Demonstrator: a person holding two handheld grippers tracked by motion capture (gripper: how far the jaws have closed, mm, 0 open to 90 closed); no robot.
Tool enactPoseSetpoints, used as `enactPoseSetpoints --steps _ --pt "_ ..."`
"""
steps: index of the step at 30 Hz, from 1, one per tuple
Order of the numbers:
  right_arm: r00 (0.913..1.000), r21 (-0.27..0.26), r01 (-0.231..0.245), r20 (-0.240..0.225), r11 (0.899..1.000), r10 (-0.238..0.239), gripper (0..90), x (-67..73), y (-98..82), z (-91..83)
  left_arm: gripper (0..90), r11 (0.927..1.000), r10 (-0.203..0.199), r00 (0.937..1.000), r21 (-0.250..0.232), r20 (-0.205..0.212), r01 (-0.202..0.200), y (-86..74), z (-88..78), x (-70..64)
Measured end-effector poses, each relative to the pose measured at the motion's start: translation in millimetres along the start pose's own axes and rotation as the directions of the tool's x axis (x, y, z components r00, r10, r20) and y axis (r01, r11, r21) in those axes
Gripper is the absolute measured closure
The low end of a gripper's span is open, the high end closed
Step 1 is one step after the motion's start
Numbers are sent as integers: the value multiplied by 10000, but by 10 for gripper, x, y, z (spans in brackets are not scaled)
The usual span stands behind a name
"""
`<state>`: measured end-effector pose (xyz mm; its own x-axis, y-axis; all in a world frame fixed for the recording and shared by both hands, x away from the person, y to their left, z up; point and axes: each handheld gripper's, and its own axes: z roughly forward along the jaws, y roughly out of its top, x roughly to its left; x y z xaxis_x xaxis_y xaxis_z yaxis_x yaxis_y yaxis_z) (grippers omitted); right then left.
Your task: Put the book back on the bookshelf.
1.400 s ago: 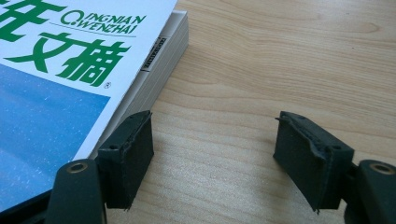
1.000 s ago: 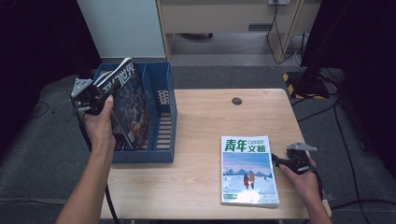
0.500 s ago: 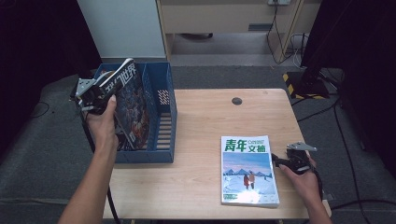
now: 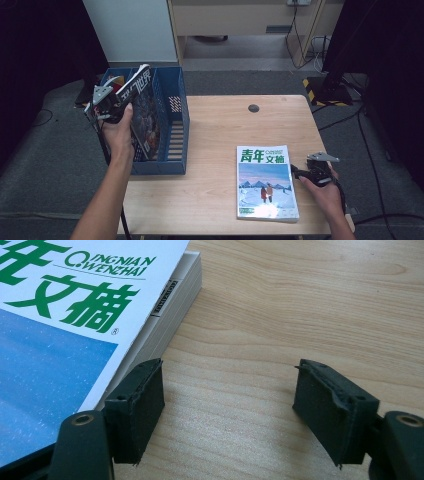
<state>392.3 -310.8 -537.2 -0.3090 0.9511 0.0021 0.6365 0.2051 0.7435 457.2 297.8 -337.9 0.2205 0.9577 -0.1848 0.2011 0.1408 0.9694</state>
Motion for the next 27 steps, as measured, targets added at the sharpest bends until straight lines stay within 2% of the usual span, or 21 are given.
enactPoseSetpoints --steps 18,23,27 --pt "10000 -1 12 -9 10000 -12 281 1 0 0 817 9998 71 9998 -199 211 -67 -71 63 -81" --pt "10000 -2 15 -14 10000 -15 281 1 0 0 817 9989 437 9990 -165 39 -436 -71 49 -109" --pt "10000 -1 12 -15 10000 -12 281 1 0 0 817 9994 320 9994 -158 102 -319 -79 42 -104"
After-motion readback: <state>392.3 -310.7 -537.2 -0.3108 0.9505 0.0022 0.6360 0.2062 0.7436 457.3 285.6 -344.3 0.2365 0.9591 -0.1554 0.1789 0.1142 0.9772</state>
